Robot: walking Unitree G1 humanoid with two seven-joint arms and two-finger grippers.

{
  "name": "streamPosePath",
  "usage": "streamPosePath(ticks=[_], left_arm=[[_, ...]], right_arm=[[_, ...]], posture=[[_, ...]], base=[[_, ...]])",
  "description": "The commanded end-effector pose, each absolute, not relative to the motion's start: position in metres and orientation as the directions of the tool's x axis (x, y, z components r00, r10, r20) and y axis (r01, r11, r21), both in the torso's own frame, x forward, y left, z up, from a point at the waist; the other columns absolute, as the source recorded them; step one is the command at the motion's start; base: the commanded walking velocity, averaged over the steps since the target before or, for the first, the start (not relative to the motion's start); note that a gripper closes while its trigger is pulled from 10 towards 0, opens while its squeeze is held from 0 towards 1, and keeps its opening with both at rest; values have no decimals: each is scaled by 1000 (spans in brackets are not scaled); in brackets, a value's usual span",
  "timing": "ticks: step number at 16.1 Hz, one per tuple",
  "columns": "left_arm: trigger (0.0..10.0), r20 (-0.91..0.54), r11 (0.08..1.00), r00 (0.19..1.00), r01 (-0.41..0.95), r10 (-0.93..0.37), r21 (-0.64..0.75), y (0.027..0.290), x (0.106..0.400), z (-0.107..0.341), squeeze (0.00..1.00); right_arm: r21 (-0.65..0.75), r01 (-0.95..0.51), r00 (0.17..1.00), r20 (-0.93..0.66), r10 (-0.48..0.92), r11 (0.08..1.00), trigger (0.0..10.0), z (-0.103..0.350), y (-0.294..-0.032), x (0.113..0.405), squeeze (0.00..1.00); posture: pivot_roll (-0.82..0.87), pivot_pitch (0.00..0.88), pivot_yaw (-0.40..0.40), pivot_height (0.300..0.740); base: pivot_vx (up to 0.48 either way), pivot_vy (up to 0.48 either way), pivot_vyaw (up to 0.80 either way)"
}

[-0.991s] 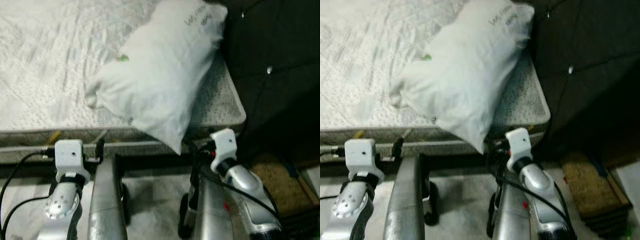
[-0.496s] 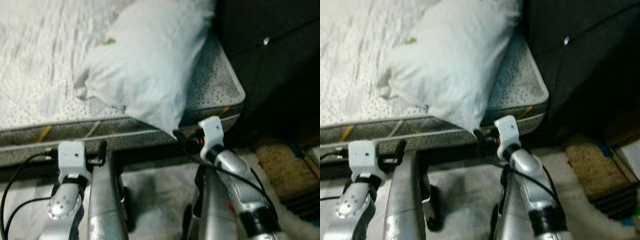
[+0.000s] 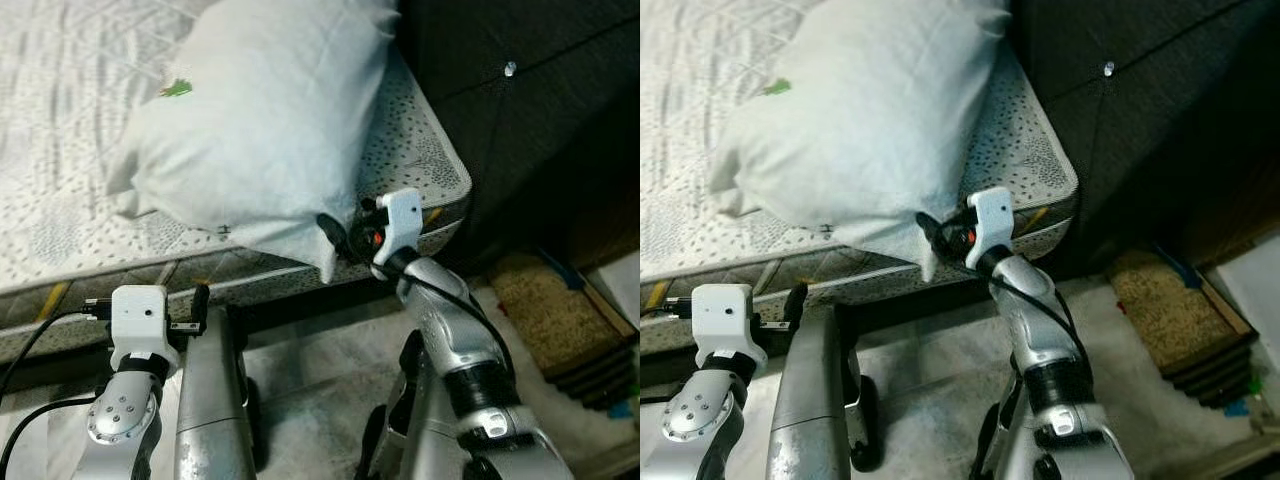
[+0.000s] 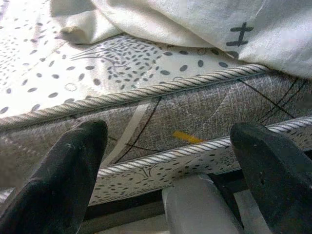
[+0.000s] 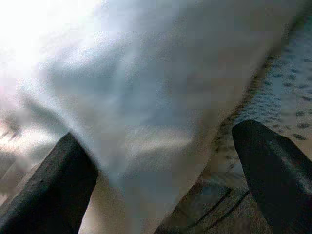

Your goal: Clean up the room

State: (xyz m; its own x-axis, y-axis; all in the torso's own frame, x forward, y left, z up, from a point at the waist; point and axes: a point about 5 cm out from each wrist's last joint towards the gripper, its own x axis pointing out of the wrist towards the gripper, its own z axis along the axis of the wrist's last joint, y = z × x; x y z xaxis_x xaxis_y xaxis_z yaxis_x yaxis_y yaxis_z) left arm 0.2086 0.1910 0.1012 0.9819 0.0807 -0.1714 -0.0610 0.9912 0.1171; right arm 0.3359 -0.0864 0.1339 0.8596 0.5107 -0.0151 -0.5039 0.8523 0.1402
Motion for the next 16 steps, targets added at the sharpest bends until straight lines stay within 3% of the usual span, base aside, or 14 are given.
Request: streamPosePath(ticks=[1,2,8,16], left_arm=[[10000,-194,991,978,-49,73,124,191,206,98,0],[10000,-192,992,979,-44,67,122,190,207,98,0],[10000,-192,991,979,-48,71,123,190,209,98,0],[10000,-186,990,979,-54,78,133,192,213,99,0]], right_arm=[[187,-478,875,18,483,858,3333,141,-84,343,0],[230,-469,879,36,475,852,0,150,-77,350,0],[299,-541,830,37,557,786,0,154,-59,356,0],[361,-452,881,37,471,816,0,152,-69,363,0]], posture=[[120,259,-41,495],[121,256,-44,495],[124,253,-53,495],[127,238,-47,495]], base=[[0,0,0],[0,0,0],[0,0,0],[0,0,0]])
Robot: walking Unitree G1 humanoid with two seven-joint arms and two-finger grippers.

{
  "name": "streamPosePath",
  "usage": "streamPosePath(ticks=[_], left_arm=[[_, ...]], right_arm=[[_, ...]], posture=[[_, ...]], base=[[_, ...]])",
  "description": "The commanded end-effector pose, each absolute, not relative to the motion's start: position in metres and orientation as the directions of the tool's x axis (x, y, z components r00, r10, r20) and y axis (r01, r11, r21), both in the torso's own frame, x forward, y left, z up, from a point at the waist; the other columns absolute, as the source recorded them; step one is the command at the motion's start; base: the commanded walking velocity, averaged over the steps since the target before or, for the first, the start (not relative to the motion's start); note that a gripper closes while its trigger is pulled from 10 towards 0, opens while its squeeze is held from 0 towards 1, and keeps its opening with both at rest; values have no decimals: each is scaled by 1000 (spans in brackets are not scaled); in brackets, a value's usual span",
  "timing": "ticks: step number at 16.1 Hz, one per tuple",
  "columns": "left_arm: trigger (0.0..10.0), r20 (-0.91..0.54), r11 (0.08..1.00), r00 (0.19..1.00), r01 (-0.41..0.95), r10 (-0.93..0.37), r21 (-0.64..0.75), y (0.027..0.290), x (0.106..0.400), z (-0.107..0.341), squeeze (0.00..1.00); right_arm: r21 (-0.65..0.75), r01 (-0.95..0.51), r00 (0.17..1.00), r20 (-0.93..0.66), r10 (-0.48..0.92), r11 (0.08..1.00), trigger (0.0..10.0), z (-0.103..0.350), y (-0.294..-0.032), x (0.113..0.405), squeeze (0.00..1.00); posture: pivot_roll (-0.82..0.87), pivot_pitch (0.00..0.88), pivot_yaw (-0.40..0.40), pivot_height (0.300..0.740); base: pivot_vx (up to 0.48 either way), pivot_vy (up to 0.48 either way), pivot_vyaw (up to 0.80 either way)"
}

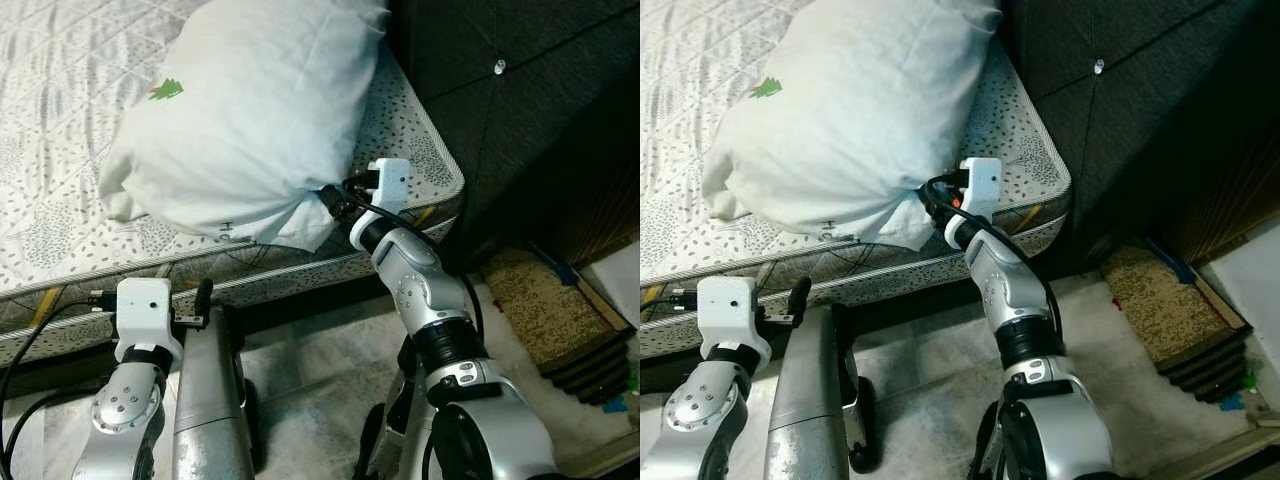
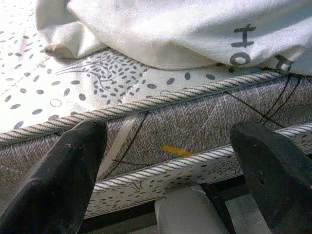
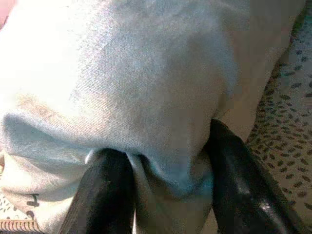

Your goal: Clean up the room

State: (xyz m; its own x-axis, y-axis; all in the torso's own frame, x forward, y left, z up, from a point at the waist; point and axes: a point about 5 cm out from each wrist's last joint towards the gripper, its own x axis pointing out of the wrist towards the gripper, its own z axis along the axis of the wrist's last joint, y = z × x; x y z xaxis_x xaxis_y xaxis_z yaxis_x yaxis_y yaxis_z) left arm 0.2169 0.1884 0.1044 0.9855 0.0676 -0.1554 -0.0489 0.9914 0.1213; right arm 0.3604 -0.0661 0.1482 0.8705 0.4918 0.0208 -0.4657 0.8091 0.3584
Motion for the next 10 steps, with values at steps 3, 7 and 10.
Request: streamPosePath(ticks=[3,7,10], left_arm=[[10000,-188,990,979,-56,80,130,190,214,97,0],[10000,-187,991,979,-57,80,123,188,216,96,0],[10000,-192,991,979,-53,75,120,186,215,94,0]], right_arm=[[354,-349,933,47,356,868,0,155,-86,371,0],[343,-142,990,68,127,928,0,172,-139,389,0],[269,9,992,122,-43,963,0,198,-199,396,0]], posture=[[125,226,-48,495],[114,221,-49,495],[95,221,-59,495]], base=[[0,0,0],[0,0,0],[0,0,0]])
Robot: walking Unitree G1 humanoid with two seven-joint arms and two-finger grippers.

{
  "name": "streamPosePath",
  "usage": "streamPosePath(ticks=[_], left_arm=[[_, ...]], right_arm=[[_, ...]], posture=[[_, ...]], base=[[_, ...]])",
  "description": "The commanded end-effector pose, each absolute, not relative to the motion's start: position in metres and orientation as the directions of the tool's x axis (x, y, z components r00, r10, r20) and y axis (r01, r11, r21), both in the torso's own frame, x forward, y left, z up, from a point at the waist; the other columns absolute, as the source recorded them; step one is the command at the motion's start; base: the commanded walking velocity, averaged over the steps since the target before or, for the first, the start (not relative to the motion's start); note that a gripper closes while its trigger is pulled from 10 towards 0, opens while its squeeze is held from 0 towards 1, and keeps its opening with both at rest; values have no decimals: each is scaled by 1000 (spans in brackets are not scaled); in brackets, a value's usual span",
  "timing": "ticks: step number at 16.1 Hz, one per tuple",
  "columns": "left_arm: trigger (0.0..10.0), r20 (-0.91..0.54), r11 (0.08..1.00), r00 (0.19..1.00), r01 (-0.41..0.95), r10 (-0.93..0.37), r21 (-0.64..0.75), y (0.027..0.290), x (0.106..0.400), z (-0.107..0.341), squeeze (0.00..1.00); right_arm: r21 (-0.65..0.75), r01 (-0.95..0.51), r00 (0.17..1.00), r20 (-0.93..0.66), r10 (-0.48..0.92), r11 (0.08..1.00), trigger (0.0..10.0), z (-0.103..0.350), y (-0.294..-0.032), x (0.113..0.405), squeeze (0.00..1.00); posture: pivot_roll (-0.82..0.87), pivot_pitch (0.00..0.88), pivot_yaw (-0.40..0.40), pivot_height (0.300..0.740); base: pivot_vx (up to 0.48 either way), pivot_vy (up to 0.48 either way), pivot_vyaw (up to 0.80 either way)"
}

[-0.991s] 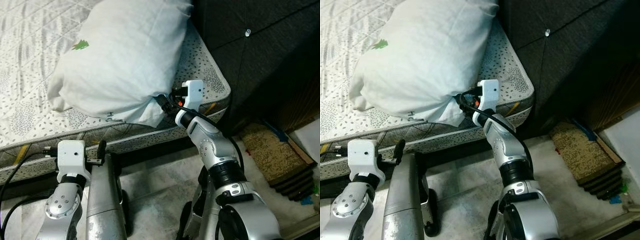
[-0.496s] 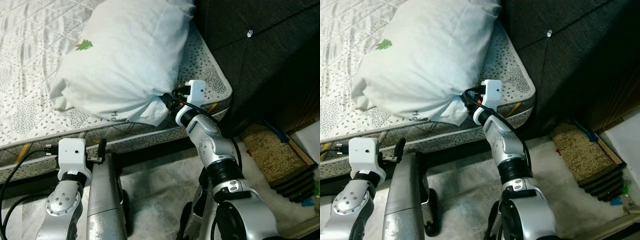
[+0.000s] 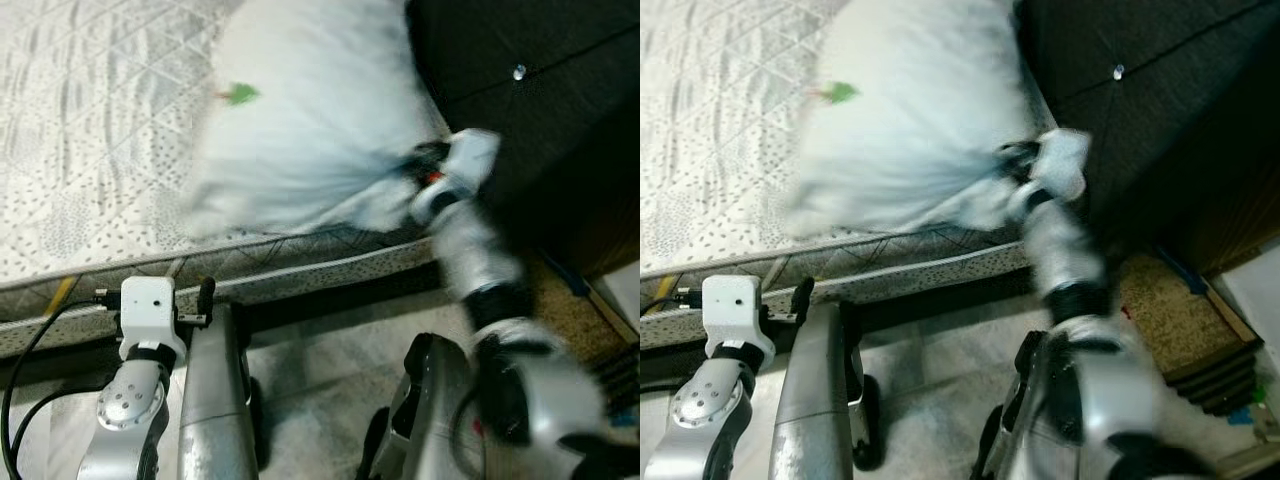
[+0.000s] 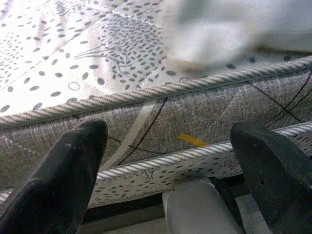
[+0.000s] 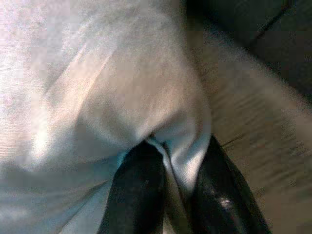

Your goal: Clean up the room

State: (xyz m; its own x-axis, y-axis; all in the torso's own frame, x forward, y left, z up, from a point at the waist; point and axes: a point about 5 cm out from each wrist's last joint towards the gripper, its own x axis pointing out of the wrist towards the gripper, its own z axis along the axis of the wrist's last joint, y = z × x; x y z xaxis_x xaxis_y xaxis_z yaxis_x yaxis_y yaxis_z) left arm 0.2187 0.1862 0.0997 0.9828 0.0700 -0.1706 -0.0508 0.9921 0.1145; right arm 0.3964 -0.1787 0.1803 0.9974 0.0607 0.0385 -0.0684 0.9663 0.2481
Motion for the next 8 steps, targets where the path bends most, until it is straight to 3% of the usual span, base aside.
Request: streamPosePath(ticks=[1,2,4,6,8], left_arm=[[10000,-198,992,978,-48,71,120,186,214,92,0],[10000,-213,991,974,-47,73,126,189,212,88,0],[10000,-212,992,975,-43,67,117,188,213,88,0],[10000,-193,994,980,-29,49,105,184,220,93,0],[10000,-182,994,981,-46,65,102,187,225,96,0]], right_arm=[[244,66,985,138,-102,967,0,207,-219,397,0],[207,183,957,185,-222,961,0,224,-256,392,0],[180,294,923,203,-327,939,0,230,-291,381,0],[165,378,893,193,-406,911,0,223,-316,368,0],[136,368,904,181,-388,920,0,205,-318,360,0]], posture=[[91,219,-60,495],[85,221,-63,495],[93,219,-85,495],[102,210,-92,495],[88,220,-66,495]], base=[[0,0,0],[0,0,0],[0,0,0],[0,0,0],[0,0,0]])
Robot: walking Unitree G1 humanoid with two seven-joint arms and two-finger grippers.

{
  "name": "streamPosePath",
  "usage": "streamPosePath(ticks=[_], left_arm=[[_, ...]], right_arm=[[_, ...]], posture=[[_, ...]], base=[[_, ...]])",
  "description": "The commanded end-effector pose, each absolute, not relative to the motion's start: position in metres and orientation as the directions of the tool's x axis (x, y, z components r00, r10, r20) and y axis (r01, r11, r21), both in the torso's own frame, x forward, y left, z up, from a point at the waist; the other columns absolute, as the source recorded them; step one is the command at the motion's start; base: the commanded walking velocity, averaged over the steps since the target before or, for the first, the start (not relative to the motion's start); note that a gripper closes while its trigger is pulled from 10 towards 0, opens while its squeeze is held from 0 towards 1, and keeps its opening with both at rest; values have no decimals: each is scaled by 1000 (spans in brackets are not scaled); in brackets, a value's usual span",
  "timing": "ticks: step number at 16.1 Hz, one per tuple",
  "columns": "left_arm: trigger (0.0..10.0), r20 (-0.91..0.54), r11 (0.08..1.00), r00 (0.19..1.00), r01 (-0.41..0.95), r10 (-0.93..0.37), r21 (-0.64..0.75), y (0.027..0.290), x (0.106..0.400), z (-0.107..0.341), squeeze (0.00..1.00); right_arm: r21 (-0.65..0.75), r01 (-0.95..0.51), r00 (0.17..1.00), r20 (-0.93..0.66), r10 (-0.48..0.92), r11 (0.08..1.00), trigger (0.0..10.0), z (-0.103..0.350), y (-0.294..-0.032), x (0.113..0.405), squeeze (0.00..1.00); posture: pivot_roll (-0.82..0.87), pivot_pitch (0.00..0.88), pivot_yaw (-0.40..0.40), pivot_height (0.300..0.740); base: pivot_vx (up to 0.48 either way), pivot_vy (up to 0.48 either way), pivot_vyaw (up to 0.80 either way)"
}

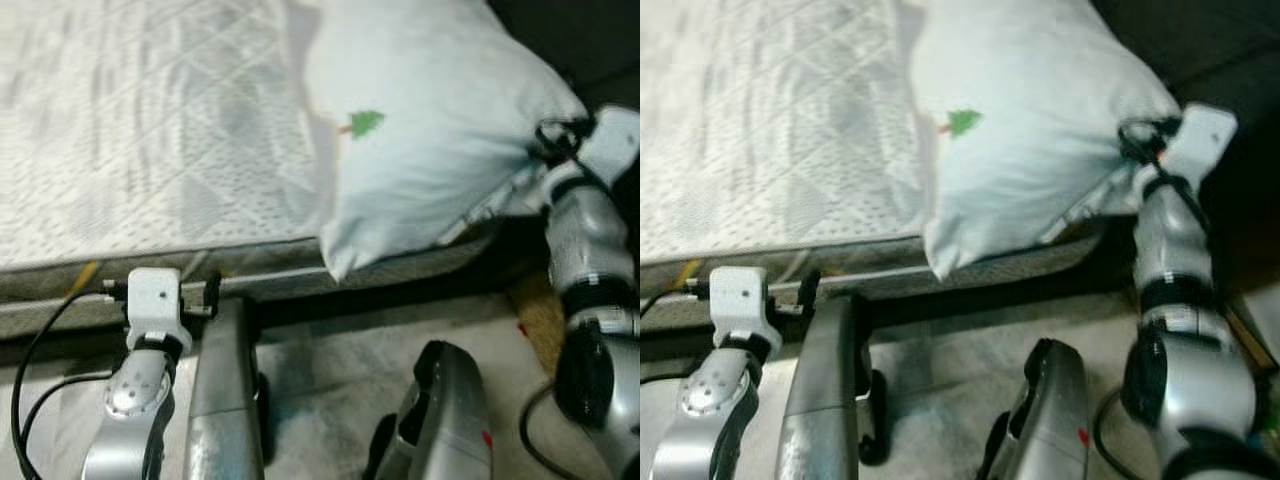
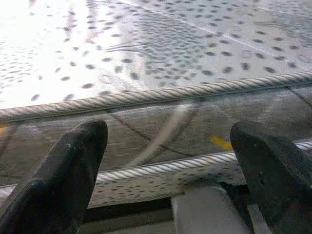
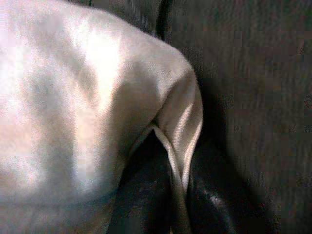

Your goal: Clean up the room

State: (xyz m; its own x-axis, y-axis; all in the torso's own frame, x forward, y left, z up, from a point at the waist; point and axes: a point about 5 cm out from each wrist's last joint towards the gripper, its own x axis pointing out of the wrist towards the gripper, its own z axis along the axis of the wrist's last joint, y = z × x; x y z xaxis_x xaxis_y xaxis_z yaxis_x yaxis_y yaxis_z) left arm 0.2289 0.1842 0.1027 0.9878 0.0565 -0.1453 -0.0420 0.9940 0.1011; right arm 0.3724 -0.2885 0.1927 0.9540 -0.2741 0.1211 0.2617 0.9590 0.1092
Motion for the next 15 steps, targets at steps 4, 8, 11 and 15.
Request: streamPosePath(ticks=[4,8,11,15], left_arm=[[10000,-187,993,980,-45,65,107,190,224,95,0],[10000,-186,993,981,-42,61,106,189,225,95,0],[10000,-180,993,981,-53,71,105,190,228,96,0],[10000,-175,993,982,-56,74,106,190,230,97,0]], right_arm=[[79,214,969,106,-222,974,0,156,-283,344,0],[68,39,997,63,-43,997,0,133,-236,321,0],[76,-28,999,41,25,997,0,127,-213,313,0],[55,-136,988,85,131,989,0,154,-193,340,0]], posture=[[67,245,-42,495],[54,245,-44,495],[56,244,-45,495],[59,236,-46,495]], base=[[0,0,0],[0,0,0],[0,0,0],[0,0,0]])
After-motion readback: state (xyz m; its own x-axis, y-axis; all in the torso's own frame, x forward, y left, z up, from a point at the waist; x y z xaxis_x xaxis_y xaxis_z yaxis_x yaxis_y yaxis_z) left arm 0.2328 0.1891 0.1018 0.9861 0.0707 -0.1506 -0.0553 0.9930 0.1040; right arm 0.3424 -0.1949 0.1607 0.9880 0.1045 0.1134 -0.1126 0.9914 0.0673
